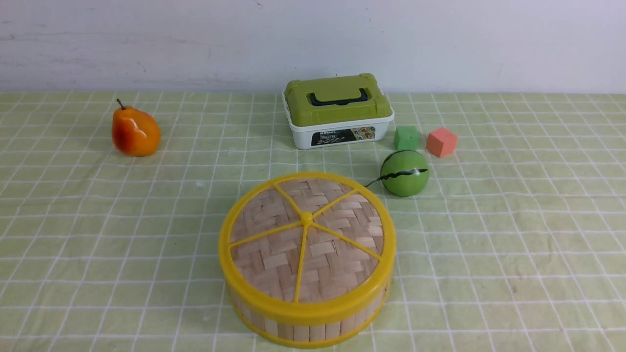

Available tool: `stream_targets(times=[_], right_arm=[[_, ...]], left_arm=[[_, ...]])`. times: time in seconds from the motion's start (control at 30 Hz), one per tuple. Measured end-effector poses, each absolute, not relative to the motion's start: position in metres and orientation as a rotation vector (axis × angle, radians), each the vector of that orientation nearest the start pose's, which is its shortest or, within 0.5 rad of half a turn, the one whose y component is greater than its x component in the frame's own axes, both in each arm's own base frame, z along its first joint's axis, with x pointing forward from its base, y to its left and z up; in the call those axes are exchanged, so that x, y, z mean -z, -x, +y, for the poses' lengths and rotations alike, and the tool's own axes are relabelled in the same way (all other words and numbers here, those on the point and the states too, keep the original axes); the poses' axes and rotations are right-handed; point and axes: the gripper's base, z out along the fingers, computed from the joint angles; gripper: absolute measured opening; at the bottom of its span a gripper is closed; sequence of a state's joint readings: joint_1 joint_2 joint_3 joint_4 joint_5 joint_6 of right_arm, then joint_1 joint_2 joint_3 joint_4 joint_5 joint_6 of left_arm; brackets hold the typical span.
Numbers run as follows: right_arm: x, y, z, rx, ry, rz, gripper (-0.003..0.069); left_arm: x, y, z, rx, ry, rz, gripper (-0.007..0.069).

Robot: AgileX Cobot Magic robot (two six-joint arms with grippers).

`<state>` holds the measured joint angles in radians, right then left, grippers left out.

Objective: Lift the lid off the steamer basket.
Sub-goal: Use the right arm to lift the lid of the steamer

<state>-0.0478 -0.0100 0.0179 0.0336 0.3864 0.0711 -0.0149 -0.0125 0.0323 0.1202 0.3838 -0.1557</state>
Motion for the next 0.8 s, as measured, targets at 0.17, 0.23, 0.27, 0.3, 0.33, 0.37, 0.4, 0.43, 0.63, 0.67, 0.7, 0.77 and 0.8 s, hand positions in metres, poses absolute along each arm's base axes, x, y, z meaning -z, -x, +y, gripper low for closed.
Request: stream_targets(times=[0.17,0.23,0.27,0.3,0.33,0.37,0.4,0.43,0.63,0.67,0.7,0.77,0.8], right_arm=[[-0.173,-0.052,-0.002,-0.042,-0.128,1.874,0.0241],[-0.173,-0.052,-0.002,-0.042,-0.128,1.874,0.0241],[-0.173,-0.052,-0.002,-0.042,-0.128,1.874,0.0241],[-0.173,-0.052,-0.002,-0.041,-0.127,1.874,0.0241],[-0.173,-0.052,-0.002,-0.042,-0.127,1.874,0.0241],[-0.173,-0.052,-0.002,-0.042,-0.127,1.874,0.0241],[-0.173,-0.052,-0.002,-0.041,-0.127,1.874,0.0241],[-0.173,-0.052,-0.002,-0.041,-0.127,1.874,0.0241],[-0.173,-0.052,0.001,-0.143,-0.204,1.867,0.0241],[-0.173,-0.052,0.003,-0.201,-0.25,1.861,0.0241],[-0.174,-0.052,0.005,-0.293,-0.324,1.851,0.0241],[-0.174,-0.052,0.009,-0.435,-0.439,1.833,0.0241],[-0.175,-0.052,0.015,-0.688,-0.645,1.786,0.0241]], left_arm=[[-0.169,-0.052,0.003,-0.002,0.058,1.883,0.0239],[-0.169,-0.052,0.003,-0.002,0.058,1.883,0.0239],[-0.169,-0.052,0.003,-0.002,0.058,1.883,0.0239],[-0.169,-0.052,0.003,-0.002,0.058,1.883,0.0239],[-0.169,-0.052,0.003,-0.002,0.058,1.883,0.0239],[-0.169,-0.052,0.003,-0.002,0.058,1.883,0.0239],[-0.169,-0.052,0.003,-0.002,0.058,1.883,0.0239],[-0.169,-0.052,0.003,-0.002,0.058,1.883,0.0239],[-0.169,-0.052,0.003,-0.002,0.058,1.883,0.0239],[-0.169,-0.052,0.003,-0.002,0.058,1.883,0.0239],[-0.169,-0.052,0.003,-0.002,0.058,1.883,0.0239],[-0.169,-0.052,0.003,-0.002,0.058,1.883,0.0239],[-0.169,-0.052,0.003,-0.002,0.058,1.883,0.0239]])
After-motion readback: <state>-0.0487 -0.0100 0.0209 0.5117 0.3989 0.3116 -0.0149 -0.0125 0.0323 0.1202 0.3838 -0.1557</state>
